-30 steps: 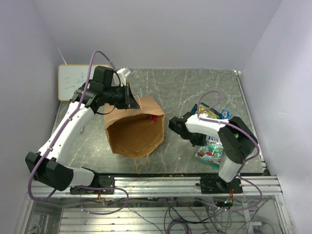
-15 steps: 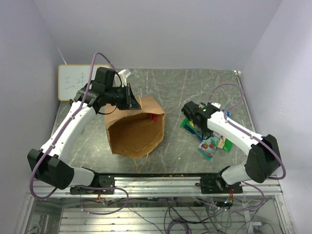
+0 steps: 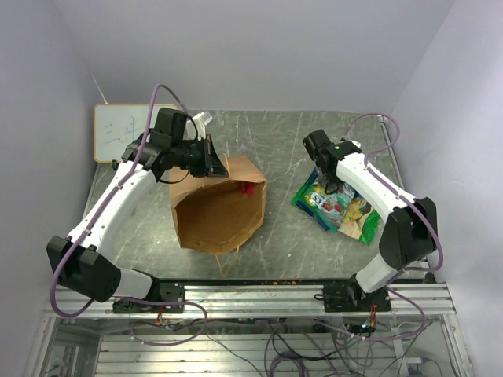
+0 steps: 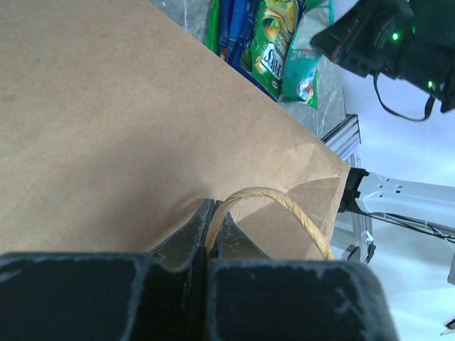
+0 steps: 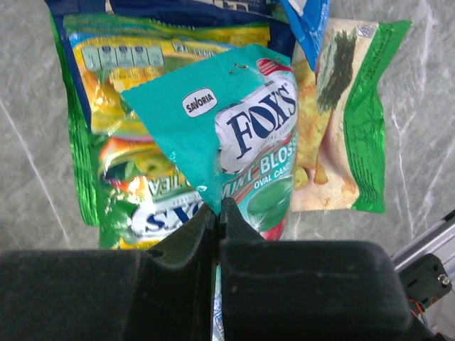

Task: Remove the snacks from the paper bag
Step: Adjust the snack at the center of the board.

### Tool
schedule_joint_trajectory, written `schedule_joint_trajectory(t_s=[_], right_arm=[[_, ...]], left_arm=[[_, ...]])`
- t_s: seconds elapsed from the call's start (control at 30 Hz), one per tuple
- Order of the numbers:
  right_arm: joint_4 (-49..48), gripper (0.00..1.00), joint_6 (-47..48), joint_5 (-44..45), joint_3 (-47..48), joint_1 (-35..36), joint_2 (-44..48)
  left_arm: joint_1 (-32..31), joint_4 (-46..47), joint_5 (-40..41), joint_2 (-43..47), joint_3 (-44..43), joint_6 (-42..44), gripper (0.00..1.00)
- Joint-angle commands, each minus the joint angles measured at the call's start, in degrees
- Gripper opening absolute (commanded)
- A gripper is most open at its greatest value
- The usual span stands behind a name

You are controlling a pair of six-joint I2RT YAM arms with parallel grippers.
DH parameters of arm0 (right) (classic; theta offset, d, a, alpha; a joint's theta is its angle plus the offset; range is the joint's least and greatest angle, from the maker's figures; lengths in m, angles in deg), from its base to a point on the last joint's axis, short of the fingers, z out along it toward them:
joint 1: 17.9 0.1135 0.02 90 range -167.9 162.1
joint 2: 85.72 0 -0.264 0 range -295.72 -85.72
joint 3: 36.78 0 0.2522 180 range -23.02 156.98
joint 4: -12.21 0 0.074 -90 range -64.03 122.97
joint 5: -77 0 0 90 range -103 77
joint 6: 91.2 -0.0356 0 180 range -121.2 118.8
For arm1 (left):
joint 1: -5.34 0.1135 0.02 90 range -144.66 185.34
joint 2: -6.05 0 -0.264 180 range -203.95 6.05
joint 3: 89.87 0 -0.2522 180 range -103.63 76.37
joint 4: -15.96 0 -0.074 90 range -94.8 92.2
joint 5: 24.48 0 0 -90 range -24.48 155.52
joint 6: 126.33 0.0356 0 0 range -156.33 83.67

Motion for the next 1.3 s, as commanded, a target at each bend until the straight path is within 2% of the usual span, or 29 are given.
schedule_joint_trajectory(t_s=[0.0, 0.17, 0.37, 0.6, 0.67, 0.9, 1.27], right_arm=[[-4.57, 0.0, 2.77, -0.93, 4.24, -3.51, -3.51], [-7.77, 0.0, 5.84, -3.69, 6.89, -6.75, -7.17], [-9.81, 0.0, 4.71, -7.8, 7.52, -7.44, -9.77], [-12.03, 0.09, 3.58, -11.18, 6.7, -7.42, -11.65], [-12.55, 0.14, 3.96, -11.23, 6.61, -7.44, -12.03], [-14.03, 0.4, 5.39, -11.53, 5.11, -7.76, -11.28], [-14.88, 0.63, 10.46, -10.69, 4.01, -8.1, -6.45]], left_arm=[[0.3, 1.07, -1.37, 0.15, -0.9, 0.46, 0.07], [1.02, 0.18, -0.45, 0.82, -0.9, 1.23, 0.07], [2.31, -0.12, -0.71, 0.83, -1.16, 1.61, 0.07], [2.42, 0.26, -1.03, -0.04, -1.44, 1.59, 0.07], [2.42, 0.36, -1.04, -0.14, -1.52, 1.53, 0.07], [2.68, 0.44, -0.86, 0.28, -1.01, 1.26, 0.07], [2.86, 0.31, -1.34, -0.26, -1.84, 1.19, 0.07]])
